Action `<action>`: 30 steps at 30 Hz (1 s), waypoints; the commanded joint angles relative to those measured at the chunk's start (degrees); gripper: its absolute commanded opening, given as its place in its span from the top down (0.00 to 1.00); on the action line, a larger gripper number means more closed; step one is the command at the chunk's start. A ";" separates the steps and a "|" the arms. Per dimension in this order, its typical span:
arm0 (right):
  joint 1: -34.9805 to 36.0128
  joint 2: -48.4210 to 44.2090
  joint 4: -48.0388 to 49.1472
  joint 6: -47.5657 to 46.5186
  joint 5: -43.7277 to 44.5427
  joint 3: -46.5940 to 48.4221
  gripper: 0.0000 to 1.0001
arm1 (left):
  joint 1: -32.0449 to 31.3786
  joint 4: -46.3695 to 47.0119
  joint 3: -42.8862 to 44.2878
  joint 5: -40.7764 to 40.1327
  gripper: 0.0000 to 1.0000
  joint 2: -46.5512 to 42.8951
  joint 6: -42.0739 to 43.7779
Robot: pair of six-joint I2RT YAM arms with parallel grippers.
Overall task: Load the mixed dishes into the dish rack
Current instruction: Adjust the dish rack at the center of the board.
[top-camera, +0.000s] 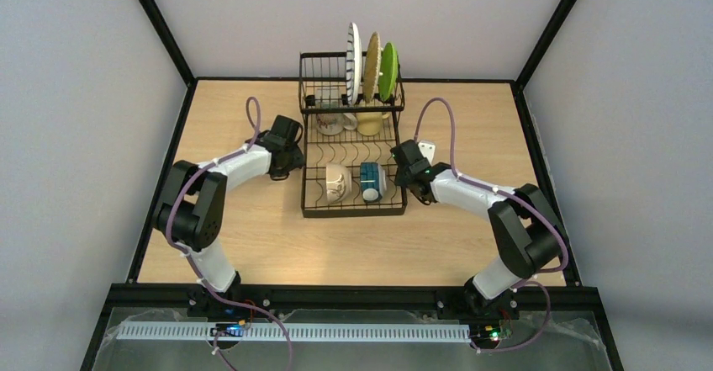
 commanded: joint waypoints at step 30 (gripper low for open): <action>7.99 -1.13 -0.02 2.67 -12.86 -1.10 1.00 | -2.67 2.05 5.27 9.14 0.19 3.81 0.07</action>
